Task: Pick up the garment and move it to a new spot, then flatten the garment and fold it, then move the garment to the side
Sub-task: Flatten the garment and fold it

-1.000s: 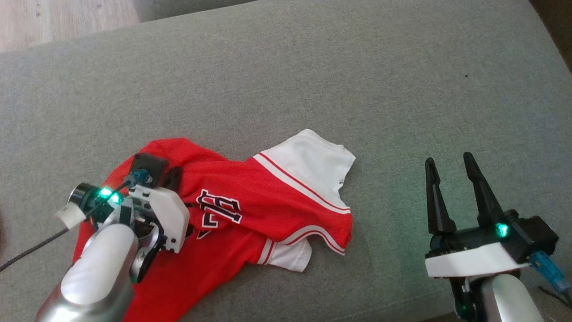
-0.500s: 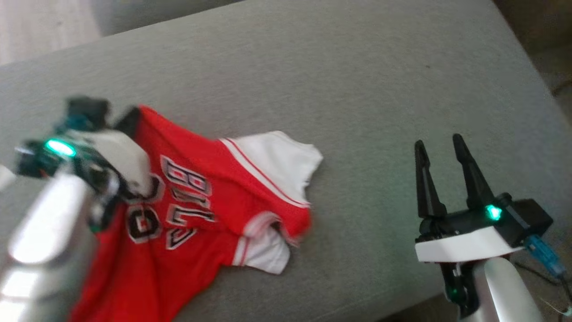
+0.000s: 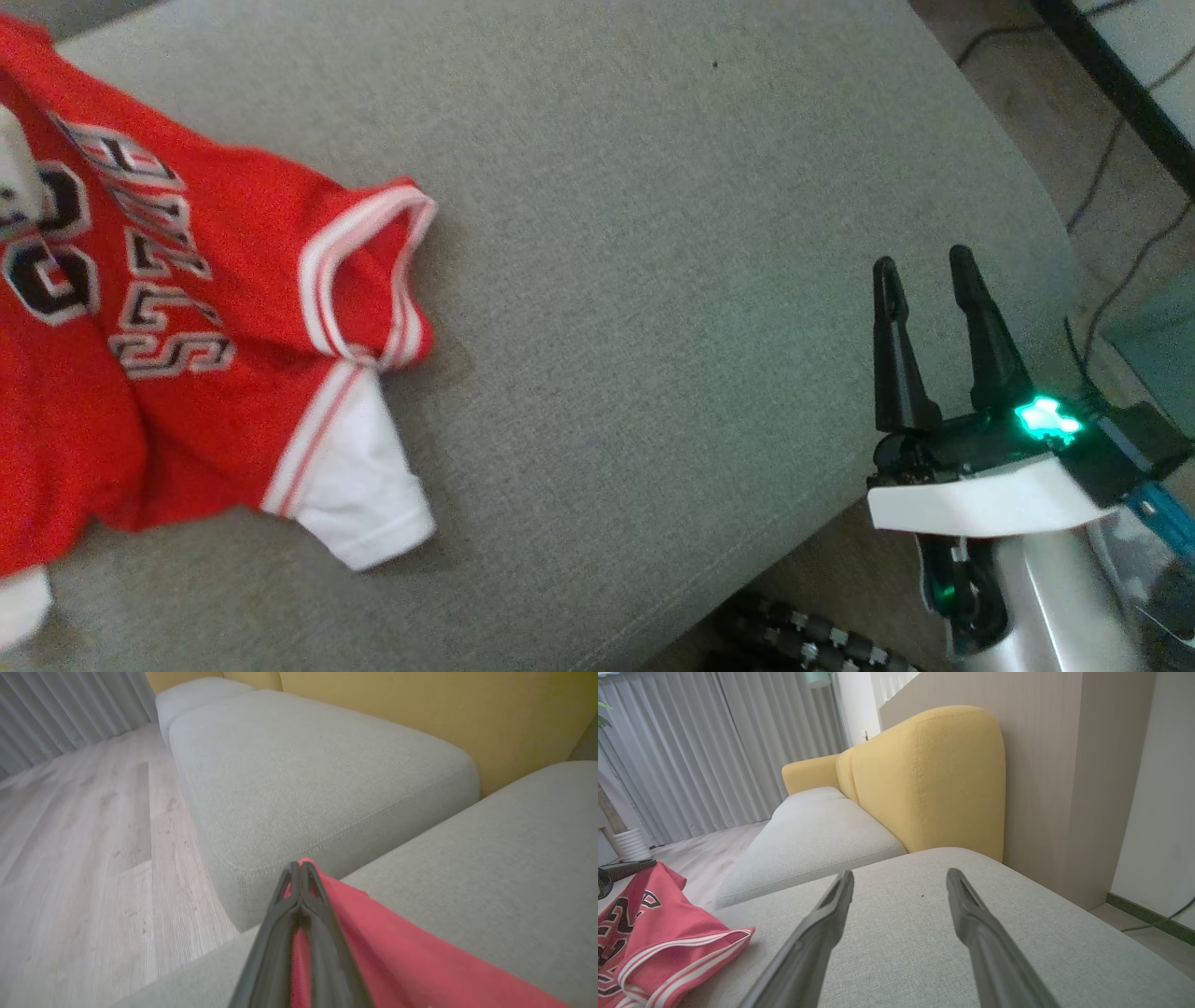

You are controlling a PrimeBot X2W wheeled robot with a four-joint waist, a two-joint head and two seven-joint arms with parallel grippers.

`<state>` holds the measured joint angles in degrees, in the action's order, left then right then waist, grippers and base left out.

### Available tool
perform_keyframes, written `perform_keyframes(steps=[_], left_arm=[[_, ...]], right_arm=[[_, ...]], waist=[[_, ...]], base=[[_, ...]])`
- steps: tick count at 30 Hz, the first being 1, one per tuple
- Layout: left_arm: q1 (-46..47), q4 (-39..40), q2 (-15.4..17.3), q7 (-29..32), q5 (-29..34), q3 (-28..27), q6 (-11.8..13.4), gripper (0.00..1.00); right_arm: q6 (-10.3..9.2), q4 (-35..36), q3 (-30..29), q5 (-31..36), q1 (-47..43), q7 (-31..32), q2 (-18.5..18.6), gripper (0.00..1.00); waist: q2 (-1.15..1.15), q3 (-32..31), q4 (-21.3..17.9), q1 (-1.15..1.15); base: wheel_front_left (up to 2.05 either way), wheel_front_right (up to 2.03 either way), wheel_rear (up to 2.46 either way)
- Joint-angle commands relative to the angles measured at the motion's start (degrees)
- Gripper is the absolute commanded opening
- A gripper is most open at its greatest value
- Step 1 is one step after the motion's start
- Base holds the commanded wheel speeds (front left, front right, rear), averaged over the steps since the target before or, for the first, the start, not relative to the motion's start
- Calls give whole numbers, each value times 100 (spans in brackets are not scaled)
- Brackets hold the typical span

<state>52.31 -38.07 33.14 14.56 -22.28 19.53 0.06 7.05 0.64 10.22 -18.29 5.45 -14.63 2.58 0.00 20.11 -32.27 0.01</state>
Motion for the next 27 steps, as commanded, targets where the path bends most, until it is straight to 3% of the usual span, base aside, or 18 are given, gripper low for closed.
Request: perform_keyframes(steps=[1,2,3,4,5,13,16,21,27], left_arm=[[338,-106,351,-246,218,-100,40,0],[360,-281,337,-282,217,-89,27,5],[374,-428,319,-334,196,-92,5,35],[391,-542,314,-424,191,-95,-3,82],[403,-654,306,-510,191,-98,2,100],[205,-995,202,-953,50,-97,-154,100],[85,-839,-8,-1023,-75,-82,-219,100],[-348,-211,-403,-1160,-234,4,-211,100],[-1740,1075,-1058,-1159,-658,93,43,100]], right_arm=[[44,317,84,-63,86,-37,30,100],[44,365,94,-70,72,-37,30,100],[44,401,106,-69,59,-37,30,100],[44,427,113,-65,50,-37,30,100],[44,436,115,-62,49,-37,30,100],[44,289,371,153,162,-37,30,100],[44,260,302,319,153,-37,30,100],[44,312,111,562,12,-37,30,100],[44,309,-122,792,-289,-37,30,100]], waist=[[0,279,-133,-1],[0,297,-133,-1],[0,307,-132,-1],[0,313,-131,-1],[0,311,-129,-1],[0,-64,-71,-1],[0,-303,211,-1],[0,-711,710,-1],[0,-1162,1216,-1]], base=[[0,0,0],[0,0,0],[0,0,0],[0,0,0],[0,0,0],[0,0,0],[0,0,0],[0,0,0],[0,0,0]])
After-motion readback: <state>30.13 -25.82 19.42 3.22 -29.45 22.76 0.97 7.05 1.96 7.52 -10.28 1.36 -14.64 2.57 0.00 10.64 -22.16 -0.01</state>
